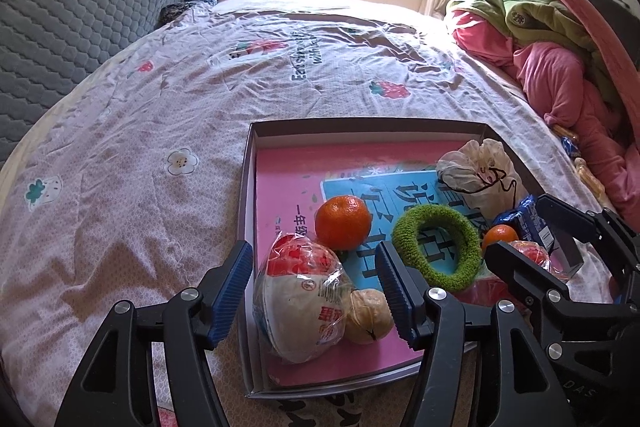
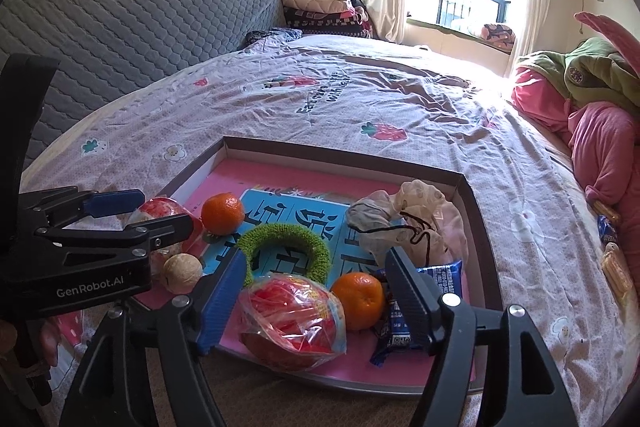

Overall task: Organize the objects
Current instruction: 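Open both tools to release the wrapped eggs in the tray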

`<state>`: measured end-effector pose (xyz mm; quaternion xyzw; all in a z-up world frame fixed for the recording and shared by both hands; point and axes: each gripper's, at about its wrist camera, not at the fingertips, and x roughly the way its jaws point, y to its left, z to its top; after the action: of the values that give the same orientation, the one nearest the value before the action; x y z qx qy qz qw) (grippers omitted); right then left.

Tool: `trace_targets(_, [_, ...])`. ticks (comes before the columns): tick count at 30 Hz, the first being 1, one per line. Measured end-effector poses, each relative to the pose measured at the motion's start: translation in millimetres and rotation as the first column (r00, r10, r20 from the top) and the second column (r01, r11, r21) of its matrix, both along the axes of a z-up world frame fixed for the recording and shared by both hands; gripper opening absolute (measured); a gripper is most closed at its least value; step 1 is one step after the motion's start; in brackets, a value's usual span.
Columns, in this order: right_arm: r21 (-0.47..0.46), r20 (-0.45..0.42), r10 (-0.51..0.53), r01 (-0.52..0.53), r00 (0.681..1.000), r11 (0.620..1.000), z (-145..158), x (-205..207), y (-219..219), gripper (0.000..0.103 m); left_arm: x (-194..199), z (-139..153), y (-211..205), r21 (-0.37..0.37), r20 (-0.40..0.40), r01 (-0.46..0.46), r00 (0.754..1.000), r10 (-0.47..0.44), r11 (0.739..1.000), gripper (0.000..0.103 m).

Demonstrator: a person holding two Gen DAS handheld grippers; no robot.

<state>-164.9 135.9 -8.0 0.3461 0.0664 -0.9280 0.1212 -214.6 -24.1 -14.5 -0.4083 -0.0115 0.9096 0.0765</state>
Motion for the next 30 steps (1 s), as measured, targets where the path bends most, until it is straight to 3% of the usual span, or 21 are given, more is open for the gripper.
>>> trace_targets(17, [0.022, 0.006, 0.024, -0.024, 1.0, 0.999, 2, -28, -14, 0.072, -6, 9, -12, 0.011, -0.017, -0.037, 0.999, 0.037, 0.999, 0.066])
trace_targets(20, [0.021, 0.002, 0.021, -0.021, 1.0, 1.0, 5, -28, -13, 0.072, -5, 13, -14, 0.016, -0.025, -0.048, 0.999, 0.048, 0.999, 0.074])
trace_targets(30, [0.004, -0.022, -0.005, 0.005, 1.0, 1.0, 26, -25, -1, 0.076, 3, 35, -12, 0.013, -0.065, -0.072, 0.995, 0.073, 0.997, 0.076])
